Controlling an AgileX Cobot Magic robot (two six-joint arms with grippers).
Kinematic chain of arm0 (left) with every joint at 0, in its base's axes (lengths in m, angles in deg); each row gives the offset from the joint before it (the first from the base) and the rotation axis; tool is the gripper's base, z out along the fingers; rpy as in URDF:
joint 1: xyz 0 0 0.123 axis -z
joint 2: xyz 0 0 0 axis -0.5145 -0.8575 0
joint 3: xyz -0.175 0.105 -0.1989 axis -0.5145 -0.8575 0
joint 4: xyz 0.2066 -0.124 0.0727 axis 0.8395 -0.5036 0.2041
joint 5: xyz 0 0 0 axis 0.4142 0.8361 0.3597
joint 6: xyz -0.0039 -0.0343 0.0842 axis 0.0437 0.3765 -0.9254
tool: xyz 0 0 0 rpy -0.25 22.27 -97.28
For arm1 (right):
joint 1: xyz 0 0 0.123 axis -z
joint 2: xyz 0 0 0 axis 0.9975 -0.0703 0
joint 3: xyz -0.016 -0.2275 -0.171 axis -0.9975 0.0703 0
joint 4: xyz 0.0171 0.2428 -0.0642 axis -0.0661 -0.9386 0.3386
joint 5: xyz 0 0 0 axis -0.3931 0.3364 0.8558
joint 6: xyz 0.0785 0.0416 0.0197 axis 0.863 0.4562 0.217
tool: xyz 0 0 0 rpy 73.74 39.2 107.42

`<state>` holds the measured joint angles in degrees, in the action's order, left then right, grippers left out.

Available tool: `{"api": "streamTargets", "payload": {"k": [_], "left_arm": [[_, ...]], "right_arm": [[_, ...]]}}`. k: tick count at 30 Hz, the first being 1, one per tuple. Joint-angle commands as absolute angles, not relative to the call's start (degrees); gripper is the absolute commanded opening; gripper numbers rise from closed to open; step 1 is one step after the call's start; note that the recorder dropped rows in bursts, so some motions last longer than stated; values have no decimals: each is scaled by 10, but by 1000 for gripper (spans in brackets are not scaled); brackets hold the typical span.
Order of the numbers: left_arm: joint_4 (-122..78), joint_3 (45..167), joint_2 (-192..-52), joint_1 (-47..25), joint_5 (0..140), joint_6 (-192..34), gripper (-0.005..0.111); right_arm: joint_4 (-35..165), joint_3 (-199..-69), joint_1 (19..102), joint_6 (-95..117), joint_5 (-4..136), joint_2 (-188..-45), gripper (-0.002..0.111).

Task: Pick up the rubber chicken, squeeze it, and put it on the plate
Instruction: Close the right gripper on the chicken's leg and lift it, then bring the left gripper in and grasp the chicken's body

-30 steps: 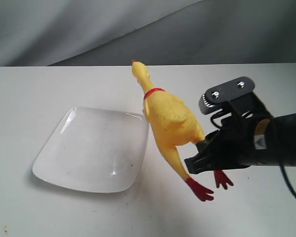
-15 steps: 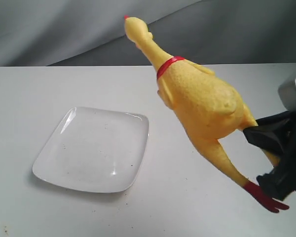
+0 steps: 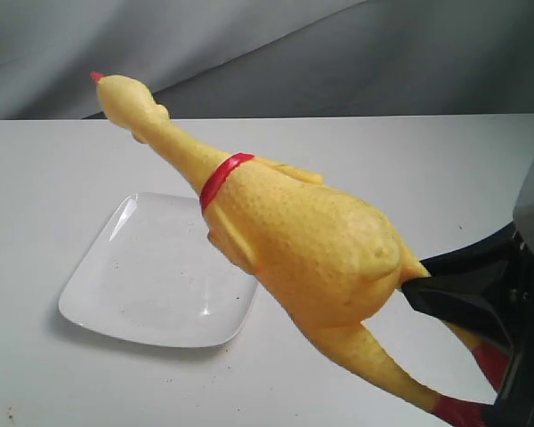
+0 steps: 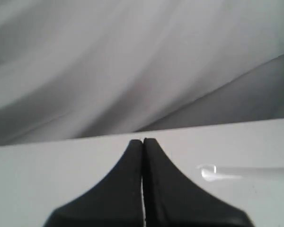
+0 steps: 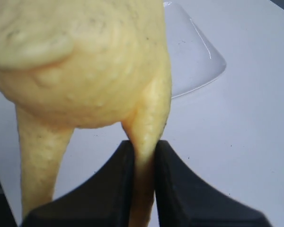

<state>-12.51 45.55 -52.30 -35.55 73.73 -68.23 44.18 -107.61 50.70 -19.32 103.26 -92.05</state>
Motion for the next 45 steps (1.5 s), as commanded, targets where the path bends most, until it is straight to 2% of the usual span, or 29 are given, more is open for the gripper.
{"api": "streamTargets", "payload": {"k": [1, 6, 10, 12, 16, 20, 22, 23, 25, 26, 28, 29, 32, 36, 41, 45], "left_arm": [[-117, 453, -520, -356, 665, -684, 0], [-118, 453, -520, -356, 597, -660, 0], [-115, 453, -520, -356, 489, -426, 0], [-75, 453, -520, -356, 424, -381, 0], [89, 453, -520, -356, 311, -312, 0], [398, 465, -520, -356, 362, -135, 3], [511, 485, -525, -356, 339, -44, 7], [533, 495, -536, -356, 313, -32, 10], [543, 530, -576, -356, 240, -32, 25], [606, 564, -612, -356, 219, -23, 44], [764, 634, -659, -356, 242, 101, 66], [784, 658, -676, -356, 248, 131, 70], [784, 711, -760, -322, 203, 75, 71], [784, 719, -863, -238, 213, -68, 70], [784, 719, -929, -135, 329, -313, 70], [784, 719, -929, -94, 417, -397, 70]], "right_arm": [[419, -1076, 505, -208, 1019, -916, 0], [417, -1076, 505, -208, 1032, -916, 0], [390, -1076, 505, -208, 1034, -916, 0], [373, -1076, 505, -208, 1034, -916, 0], [337, -1076, 505, -206, 1043, -929, 0], [322, -1076, 505, -205, 1043, -977, 0], [317, -1076, 505, -205, 1043, -1010, 0], [313, -1076, 505, -205, 1043, -1026, 0], [302, -1076, 509, -208, 1041, -1058, 0], [288, -1076, 519, -220, 1044, -1068, 0], [252, -1080, 546, -264, 1068, -1069, 0], [240, -1087, 559, -280, 1090, -1069, 0], [196, -1155, 621, -304, 1202, -1069, 0], [168, -1212, 635, -317, 1284, -1069, 0], [165, -1214, 635, -325, 1286, -1069, 0], [164, -1214, 635, -325, 1282, -1069, 0]]}}
